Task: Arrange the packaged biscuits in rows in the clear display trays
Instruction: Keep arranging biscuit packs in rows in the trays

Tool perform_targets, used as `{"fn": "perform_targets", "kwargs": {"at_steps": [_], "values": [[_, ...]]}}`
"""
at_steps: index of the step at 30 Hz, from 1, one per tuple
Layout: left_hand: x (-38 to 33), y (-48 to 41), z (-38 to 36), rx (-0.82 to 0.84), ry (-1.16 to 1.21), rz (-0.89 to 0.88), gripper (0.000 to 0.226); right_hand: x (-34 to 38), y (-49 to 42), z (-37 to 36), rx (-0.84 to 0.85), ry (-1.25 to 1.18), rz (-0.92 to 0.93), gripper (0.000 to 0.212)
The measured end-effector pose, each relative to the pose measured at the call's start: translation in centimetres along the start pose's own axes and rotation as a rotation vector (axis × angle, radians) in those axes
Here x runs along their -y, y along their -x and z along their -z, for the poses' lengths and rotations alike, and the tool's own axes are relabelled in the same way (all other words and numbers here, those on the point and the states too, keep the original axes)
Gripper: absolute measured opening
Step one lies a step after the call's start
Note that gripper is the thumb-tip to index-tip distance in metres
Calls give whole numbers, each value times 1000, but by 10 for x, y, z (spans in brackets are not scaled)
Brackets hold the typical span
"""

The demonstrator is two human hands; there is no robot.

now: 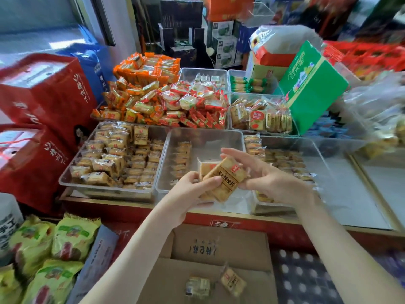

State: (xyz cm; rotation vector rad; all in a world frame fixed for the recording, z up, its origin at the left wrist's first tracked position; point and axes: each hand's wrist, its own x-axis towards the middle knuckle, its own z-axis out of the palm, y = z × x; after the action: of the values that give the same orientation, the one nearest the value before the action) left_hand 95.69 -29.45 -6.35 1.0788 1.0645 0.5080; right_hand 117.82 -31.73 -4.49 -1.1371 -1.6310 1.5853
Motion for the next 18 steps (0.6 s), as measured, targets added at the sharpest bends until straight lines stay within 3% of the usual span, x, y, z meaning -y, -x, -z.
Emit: {"fn": "perform_targets", "kwargs": {"at_steps": [2, 5, 11, 18], "values": [[4, 3, -6, -61, -52, -48, 73, 0, 5, -6, -81, 28, 9, 61], [10, 5, -16, -130, -138, -107, 49, 1, 10, -15, -331, 39, 29, 41], [17, 7, -38, -216, -171, -195, 45, 0, 24, -17, -506, 120, 33, 35], [21, 10, -45, -102, -185, -227, 48, -8, 40, -2, -391, -473, -18, 25]]}}
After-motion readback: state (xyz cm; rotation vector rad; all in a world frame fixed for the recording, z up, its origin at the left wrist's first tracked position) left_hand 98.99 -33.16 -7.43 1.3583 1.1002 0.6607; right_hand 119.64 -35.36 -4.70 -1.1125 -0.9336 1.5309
